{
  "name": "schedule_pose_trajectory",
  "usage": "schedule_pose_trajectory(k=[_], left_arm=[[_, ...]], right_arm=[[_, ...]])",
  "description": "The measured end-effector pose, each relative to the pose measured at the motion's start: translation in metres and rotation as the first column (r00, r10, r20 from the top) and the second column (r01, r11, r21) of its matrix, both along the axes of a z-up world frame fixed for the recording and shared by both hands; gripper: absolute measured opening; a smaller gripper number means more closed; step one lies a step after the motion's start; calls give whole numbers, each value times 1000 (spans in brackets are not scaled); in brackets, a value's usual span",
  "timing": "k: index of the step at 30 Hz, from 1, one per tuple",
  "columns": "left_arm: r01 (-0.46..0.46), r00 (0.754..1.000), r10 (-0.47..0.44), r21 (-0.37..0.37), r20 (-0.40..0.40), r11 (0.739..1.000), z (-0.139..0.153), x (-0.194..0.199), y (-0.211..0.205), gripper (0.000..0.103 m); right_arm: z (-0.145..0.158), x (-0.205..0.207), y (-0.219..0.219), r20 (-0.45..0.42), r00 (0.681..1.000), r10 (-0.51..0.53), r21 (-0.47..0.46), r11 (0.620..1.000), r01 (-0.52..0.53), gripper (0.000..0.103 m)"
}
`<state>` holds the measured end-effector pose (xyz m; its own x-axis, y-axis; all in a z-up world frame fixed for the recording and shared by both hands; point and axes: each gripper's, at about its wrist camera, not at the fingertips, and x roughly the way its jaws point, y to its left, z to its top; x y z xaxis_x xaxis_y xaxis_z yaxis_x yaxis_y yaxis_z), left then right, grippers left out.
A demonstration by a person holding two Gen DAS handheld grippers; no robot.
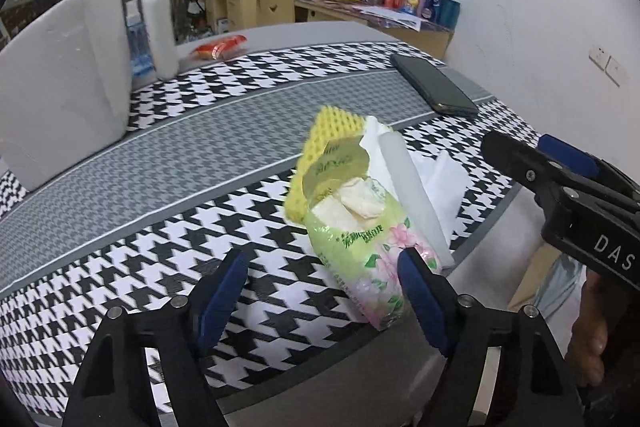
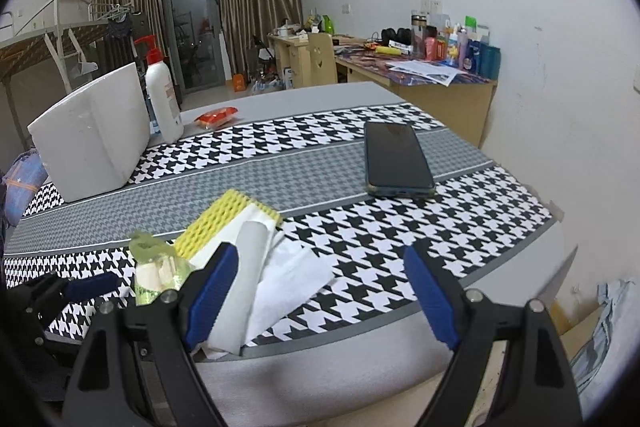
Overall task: Organize soft objects
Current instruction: 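Lower the left tool onto the green floral tissue pack and close it, then lift the tissue pack with the left tool while the right tool closes on the white foam roll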
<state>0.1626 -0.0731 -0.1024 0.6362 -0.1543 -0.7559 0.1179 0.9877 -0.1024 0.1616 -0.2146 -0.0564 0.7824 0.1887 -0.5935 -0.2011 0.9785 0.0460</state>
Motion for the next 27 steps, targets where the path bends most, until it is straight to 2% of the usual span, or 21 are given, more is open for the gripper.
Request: schedule_pose_trajectory(k=[3,8,10,15,16,17,27], left_arm=[[17,1000,-17,-23,0,1000,1,2,-2,68],[65,998,-65,-36,5,997,4,2,-10,40],[77,997,-77,-34,7,996,5,3,-13,39],[96,995,-96,-47,11,994,6,5,-15,29],[104,995,-103,-57,13,993,7,5,-13,21],[106,994,-105,-68,19,992,9,5,-11,18],[99,992,-93,-69,85,993,26,-8,10,16]], right_arm=[[0,-1,-1,0,1000,0,1,1000,0,88],[-1,-1,-3,-6,1000,-5,8,1000,5,88],[-2,-1,-3,-11,1000,-6,9,1000,6,88],[-2,-3,1,-12,1000,12,2,1000,-12,88],[-3,-3,2,-12,1000,15,0,1000,-15,88],[-3,-3,3,-14,1000,20,1,1000,-20,88],[-6,1,19,-38,998,52,1,999,-52,88]])
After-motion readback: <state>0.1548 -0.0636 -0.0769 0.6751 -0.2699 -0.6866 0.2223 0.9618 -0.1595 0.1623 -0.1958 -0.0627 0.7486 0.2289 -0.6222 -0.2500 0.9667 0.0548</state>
